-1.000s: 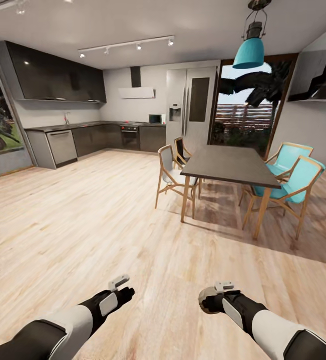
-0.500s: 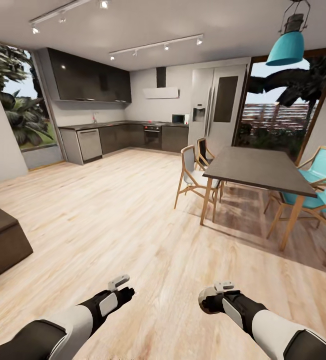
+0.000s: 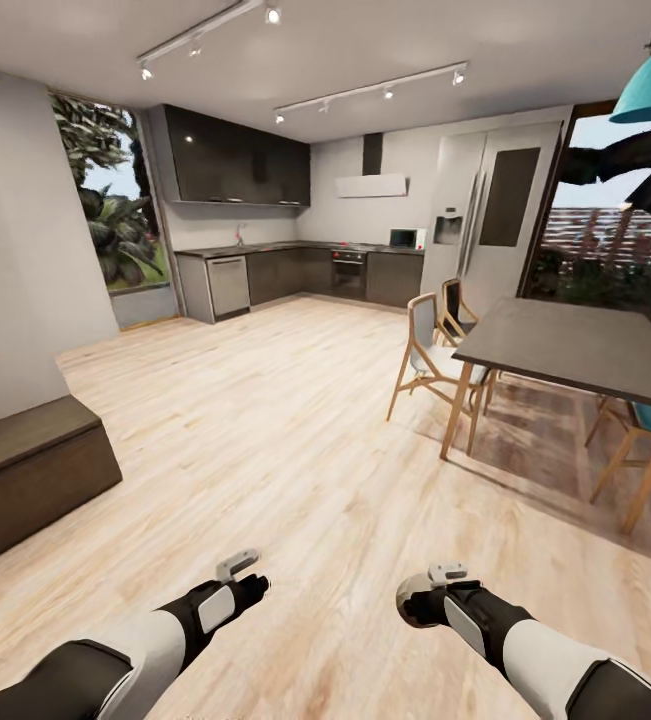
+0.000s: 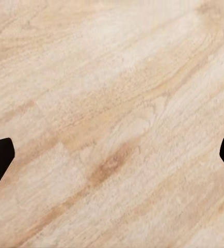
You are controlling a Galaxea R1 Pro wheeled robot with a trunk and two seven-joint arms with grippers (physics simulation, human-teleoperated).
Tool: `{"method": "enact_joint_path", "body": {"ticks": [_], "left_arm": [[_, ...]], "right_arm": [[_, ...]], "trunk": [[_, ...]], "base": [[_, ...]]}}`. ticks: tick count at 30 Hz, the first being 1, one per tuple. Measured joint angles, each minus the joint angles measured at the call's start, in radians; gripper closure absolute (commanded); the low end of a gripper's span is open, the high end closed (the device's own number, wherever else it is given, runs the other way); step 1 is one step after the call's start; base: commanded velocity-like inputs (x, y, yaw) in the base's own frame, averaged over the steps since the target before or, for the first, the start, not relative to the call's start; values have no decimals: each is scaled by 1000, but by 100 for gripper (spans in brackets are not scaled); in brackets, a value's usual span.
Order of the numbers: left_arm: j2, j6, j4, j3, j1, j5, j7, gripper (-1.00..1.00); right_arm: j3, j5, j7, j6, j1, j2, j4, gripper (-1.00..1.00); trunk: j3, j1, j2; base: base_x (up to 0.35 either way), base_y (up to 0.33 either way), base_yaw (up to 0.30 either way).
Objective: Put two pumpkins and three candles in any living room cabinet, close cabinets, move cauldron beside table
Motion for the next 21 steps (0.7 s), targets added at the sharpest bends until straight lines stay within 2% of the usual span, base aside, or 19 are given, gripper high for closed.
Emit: {"method": "enact_joint_path", "body": {"ticks": [21], "left_arm": [[0,0,0,0,0,0,0,-100]], "right_arm": [[0,0,0,0,0,0,0,100]], "trunk": [[0,0,0]], "base": [[0,0,291]]}}
